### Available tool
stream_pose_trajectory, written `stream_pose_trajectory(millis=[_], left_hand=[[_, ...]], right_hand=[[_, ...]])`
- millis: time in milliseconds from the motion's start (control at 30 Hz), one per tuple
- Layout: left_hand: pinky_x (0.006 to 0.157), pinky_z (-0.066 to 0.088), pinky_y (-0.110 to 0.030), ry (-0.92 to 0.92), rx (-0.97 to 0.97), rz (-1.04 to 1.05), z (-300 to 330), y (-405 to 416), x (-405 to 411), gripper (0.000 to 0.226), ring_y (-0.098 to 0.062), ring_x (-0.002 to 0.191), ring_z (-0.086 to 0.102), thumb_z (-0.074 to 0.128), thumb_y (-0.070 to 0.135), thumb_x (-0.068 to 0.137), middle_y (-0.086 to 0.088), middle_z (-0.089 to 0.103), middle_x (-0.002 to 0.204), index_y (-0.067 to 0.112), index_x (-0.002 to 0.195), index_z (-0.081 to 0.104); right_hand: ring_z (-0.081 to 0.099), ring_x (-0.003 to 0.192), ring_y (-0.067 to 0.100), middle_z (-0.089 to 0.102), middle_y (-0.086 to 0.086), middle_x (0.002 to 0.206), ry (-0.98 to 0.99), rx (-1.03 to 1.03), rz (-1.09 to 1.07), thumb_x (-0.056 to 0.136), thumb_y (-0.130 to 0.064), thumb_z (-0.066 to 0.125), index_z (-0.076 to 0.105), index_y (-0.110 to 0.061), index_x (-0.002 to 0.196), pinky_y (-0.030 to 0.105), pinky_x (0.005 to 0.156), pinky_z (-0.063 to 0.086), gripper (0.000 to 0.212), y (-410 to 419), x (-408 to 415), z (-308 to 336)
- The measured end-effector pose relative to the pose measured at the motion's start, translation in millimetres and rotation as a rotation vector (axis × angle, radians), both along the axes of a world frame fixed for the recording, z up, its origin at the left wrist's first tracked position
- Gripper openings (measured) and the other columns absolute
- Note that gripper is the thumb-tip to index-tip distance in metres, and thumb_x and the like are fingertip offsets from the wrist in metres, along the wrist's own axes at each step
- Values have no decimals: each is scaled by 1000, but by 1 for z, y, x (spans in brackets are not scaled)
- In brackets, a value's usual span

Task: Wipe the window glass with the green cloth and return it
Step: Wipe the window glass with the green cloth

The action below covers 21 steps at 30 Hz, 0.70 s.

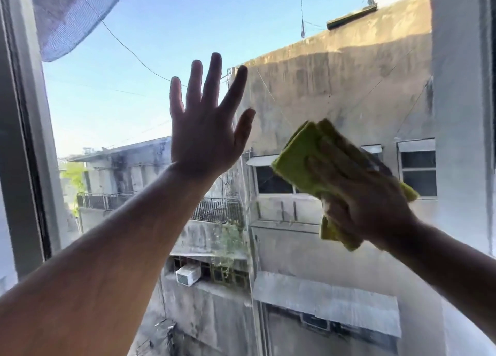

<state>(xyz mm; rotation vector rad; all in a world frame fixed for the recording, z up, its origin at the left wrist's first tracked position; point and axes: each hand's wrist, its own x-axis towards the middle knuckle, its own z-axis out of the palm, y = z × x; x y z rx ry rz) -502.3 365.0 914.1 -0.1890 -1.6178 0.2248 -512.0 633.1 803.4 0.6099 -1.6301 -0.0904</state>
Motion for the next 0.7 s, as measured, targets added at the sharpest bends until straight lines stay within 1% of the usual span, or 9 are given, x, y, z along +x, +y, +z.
stream_pose_trajectory(millis=[100, 133, 233, 300, 400, 500, 567, 633, 700], left_hand=[[123, 16, -60, 1, -15, 10, 0, 2, -2, 64, -36, 155, 18, 16, 58, 103, -13, 19, 169, 30, 159, 24], [123, 17, -61, 0, -22, 13, 0, 1, -2, 63, -37, 155, 19, 17, 58, 103, -13, 19, 168, 30, 159, 24], [123, 16, -61, -17, -15, 8, 2, -3, -2, 62, -37, 155, 18, 20, 58, 103, -13, 18, 169, 30, 159, 23], [124, 14, -59, -27, -10, -6, 2, -1, -1, 63, -35, 156, 16, 20, 59, 103, -12, 18, 169, 31, 159, 23], [124, 14, -59, -24, -3, -4, 1, -1, -1, 63, -35, 156, 16, 20, 59, 103, -12, 17, 169, 30, 160, 23], [124, 14, -59, -27, -12, -6, 1, -1, 0, 65, -35, 156, 15, 17, 59, 102, -12, 17, 169, 30, 160, 23], [124, 14, -60, -28, -16, -6, 2, -1, 0, 65, -35, 156, 16, 15, 59, 102, -13, 18, 169, 30, 159, 24], [124, 15, -60, -20, -17, -6, 1, -1, -1, 65, -36, 156, 17, 16, 59, 102, -13, 18, 169, 30, 159, 24], [124, 15, -60, -22, -21, -6, 1, -1, -1, 64, -36, 156, 16, 17, 59, 103, -13, 17, 169, 31, 160, 22]], right_hand=[[33, 148, 40, 35, 5, 162, -58, -248, 3, 84, -28, 53, 44, -28, 148, 58, 111, 37, 65, -41, 6, 0], [31, 149, 37, 34, 1, 163, -80, -145, 27, 82, -30, 53, 43, -33, 148, 56, 112, 32, 67, -66, 8, -15], [39, 143, 26, 38, -6, 160, -80, 472, 49, 80, -40, 54, 41, -36, 148, 46, 115, 30, 69, -123, 15, -66], [41, 142, 23, 39, -7, 160, -101, 611, 40, 82, -42, 54, 44, -35, 147, 42, 116, 33, 67, -120, 13, -74], [40, 140, 24, 36, -7, 160, -21, 329, 33, 85, -41, 56, 46, -38, 144, 42, 117, 27, 60, -79, 3, -46], [44, 137, 34, 42, 2, 157, -20, -109, -10, 81, -34, 58, 44, -32, 143, 51, 108, 40, 63, -33, -1, -18], [40, 138, 36, 42, 7, 157, -19, -333, -15, 79, -31, 56, 42, -31, 145, 48, 104, 36, 68, -48, 1, -20], [35, 141, 35, 36, 5, 160, -39, -314, 14, 79, -31, 57, 38, -35, 149, 46, 106, 31, 73, -87, 5, -37], [36, 140, 31, 36, -2, 159, -49, 36, 56, 80, -35, 58, 41, -37, 146, 45, 108, 31, 68, -118, 9, -61]])
